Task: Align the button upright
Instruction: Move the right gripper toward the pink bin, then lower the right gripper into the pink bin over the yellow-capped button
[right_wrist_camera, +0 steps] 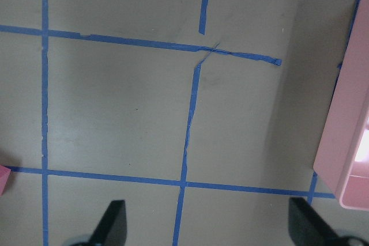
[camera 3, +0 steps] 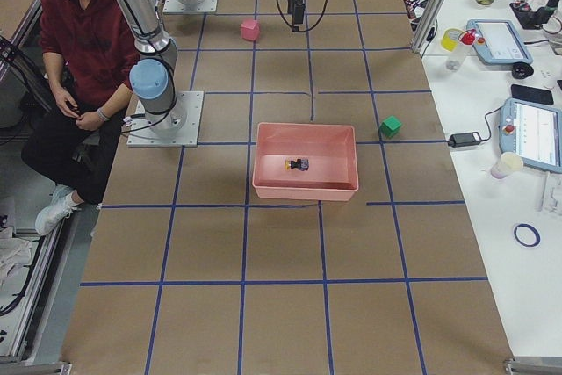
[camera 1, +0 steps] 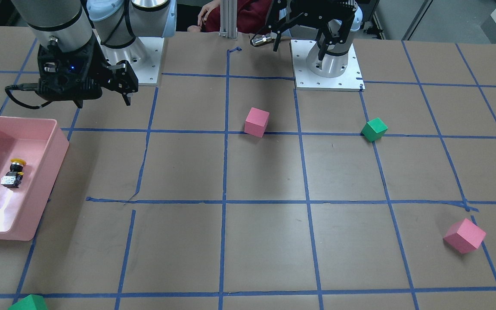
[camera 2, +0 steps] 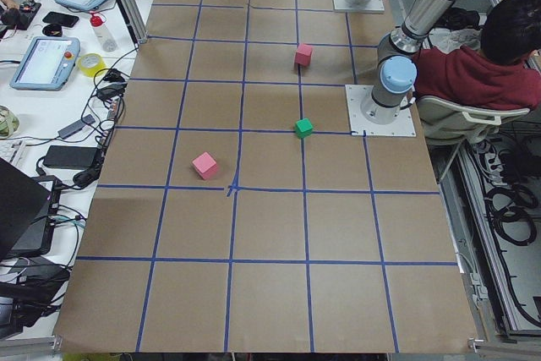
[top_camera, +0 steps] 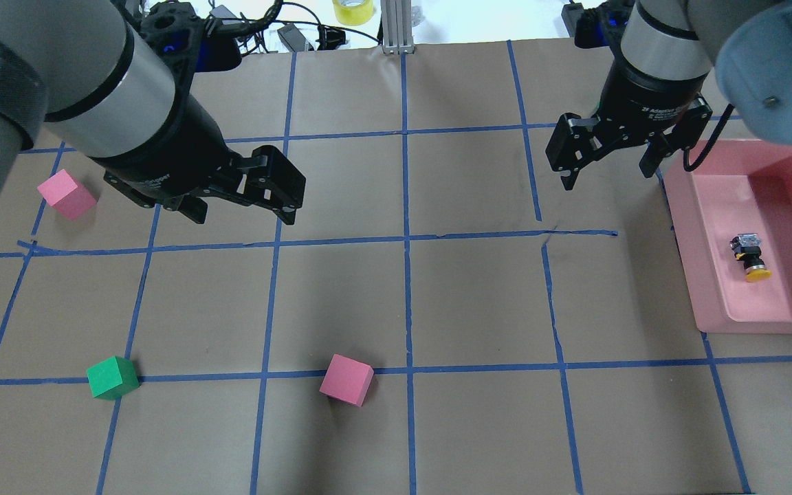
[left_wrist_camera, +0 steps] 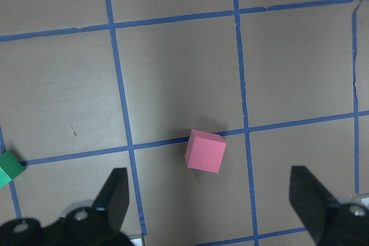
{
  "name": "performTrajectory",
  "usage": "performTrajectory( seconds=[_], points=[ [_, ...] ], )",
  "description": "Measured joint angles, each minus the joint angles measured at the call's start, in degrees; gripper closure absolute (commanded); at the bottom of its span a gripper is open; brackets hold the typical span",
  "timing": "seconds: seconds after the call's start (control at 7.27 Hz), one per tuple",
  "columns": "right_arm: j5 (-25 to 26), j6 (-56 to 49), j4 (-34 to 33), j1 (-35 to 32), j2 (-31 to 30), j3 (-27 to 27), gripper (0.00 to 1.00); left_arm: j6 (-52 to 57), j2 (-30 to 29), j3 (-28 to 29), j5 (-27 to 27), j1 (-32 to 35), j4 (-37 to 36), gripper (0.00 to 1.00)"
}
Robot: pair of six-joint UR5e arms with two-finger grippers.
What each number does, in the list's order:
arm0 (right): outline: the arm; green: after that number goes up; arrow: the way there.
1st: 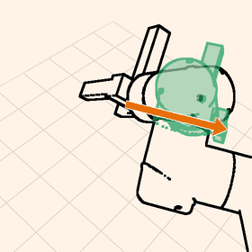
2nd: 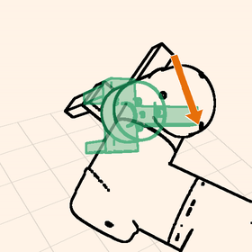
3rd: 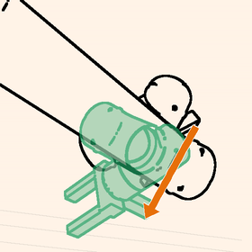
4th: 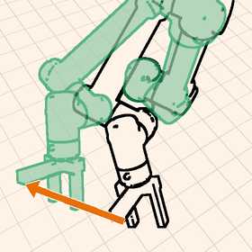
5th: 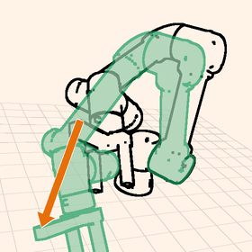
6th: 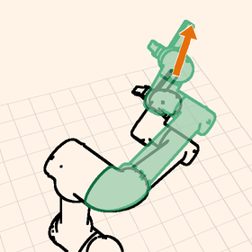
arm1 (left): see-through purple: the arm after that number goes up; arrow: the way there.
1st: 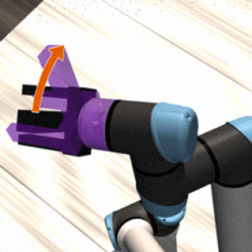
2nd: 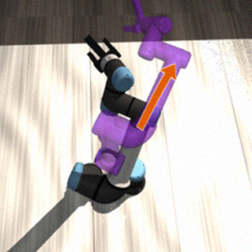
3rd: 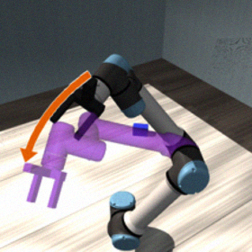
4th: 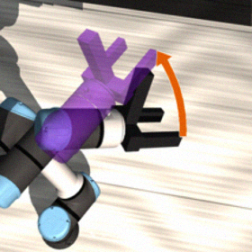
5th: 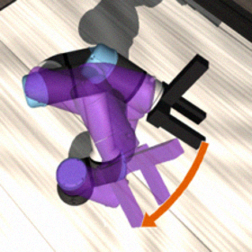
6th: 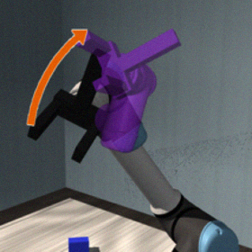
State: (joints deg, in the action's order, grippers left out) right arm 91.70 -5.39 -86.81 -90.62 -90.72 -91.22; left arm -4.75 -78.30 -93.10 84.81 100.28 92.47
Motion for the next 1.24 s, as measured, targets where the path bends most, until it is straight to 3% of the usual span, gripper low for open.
performTrajectory(
  seconds=[0.41,0.69,0.96,1.24],
  points=[
    [0.4,-1.3,-0.2,5.1,0.3,-0.1,0.00,0.0,0.2,-0.1,0.0,0.0,0.0,0.00],
    [0.2,-9.7,-1.2,14.1,2.2,-0.3,0.00,0.0,0.2,-0.1,-0.1,-0.1,0.0,0.00],
    [-0.6,-21.5,-8.0,25.8,6.5,-2.8,0.00,0.0,0.2,-0.1,-0.1,-0.1,0.0,0.00],
    [-0.1,-27.5,-19.8,30.9,10.0,-8.4,0.00,0.0,0.2,-0.1,0.0,-0.1,0.0,0.00]
  ],
)
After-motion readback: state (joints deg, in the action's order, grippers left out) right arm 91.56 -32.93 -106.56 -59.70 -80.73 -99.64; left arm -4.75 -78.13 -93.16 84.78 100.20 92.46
